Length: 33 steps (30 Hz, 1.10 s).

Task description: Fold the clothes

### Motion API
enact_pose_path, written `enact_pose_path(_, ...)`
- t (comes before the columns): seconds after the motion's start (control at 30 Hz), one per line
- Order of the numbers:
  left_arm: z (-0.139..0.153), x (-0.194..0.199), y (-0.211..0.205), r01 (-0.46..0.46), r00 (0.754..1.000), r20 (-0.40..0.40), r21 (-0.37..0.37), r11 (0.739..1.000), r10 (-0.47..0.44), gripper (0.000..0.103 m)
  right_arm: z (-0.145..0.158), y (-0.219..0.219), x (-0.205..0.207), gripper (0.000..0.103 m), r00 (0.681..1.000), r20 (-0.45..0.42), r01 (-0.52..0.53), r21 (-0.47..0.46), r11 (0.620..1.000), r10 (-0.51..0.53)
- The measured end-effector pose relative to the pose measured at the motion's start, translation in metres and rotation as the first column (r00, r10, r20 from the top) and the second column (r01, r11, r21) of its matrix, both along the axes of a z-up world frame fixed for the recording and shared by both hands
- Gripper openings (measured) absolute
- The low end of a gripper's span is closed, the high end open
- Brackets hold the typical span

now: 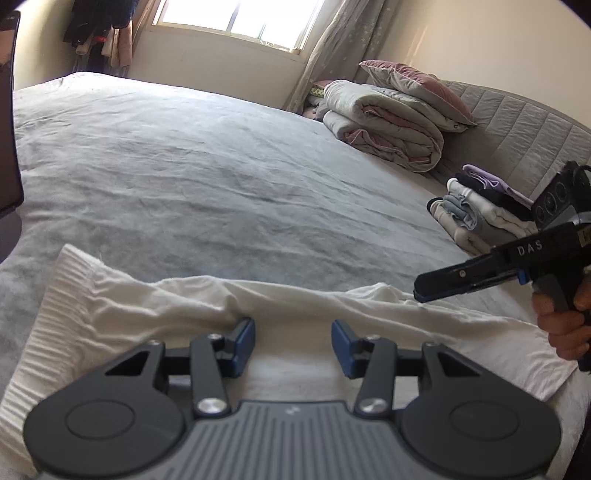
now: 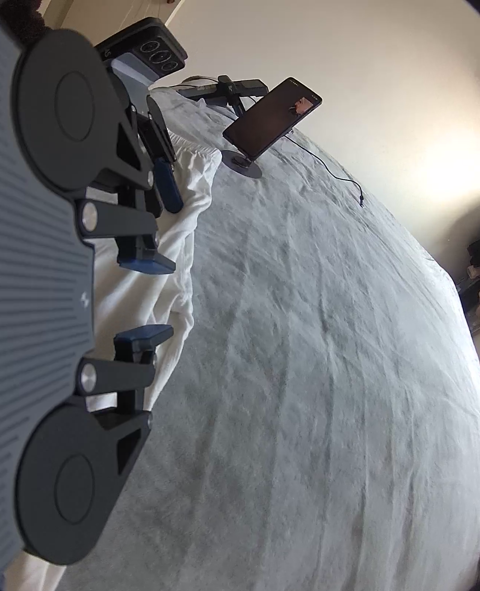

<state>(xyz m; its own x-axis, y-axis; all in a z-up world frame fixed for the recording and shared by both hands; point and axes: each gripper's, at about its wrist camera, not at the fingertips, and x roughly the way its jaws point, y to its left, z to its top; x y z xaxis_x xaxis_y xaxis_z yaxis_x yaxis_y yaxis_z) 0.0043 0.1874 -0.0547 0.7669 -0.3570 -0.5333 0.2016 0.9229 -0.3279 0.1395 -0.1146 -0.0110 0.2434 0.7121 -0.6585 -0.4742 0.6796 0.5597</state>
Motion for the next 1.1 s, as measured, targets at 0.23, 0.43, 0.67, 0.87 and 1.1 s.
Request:
enact_pose_path(0.23,0.000,-0.001,0.000,0.007,1.000,0.003,-0.006,1.000,-0.007,0.049,-0.014,0.017,0.020,0.034,0.998,-0.061,-0.032,-0.003,0.999,0.031)
enact_pose_path(0.43,0.002,-0.003,-0.004,0.011,1.000,0.008,0.024,1.000,-0.012,0.051,-0.019,0.022,0.023,0.016,0.998,-0.057,0.013,0.031,0.999,-0.011)
enact_pose_path(0.67,0.001,-0.004,0.004,0.014,1.000,-0.002,-0.021,1.000,-0.014,0.051,-0.015,0.005,0.030,0.008,0.979,0.009,0.204,0.081,0.976,-0.205)
enact_pose_path(0.87,0.007,-0.006,0.010,0.004,1.000,-0.007,-0.040,0.999,-0.004,0.050,-0.024,0.022,0.024,0.008,0.980,0.084,0.179,-0.007,0.984,-0.178)
enact_pose_path(1.1,0.023,-0.019,0.046,-0.105,0.994,0.024,-0.067,0.992,0.107,0.048,-0.014,0.024,0.009,0.015,0.977,0.128,0.179,-0.036,0.983,-0.173)
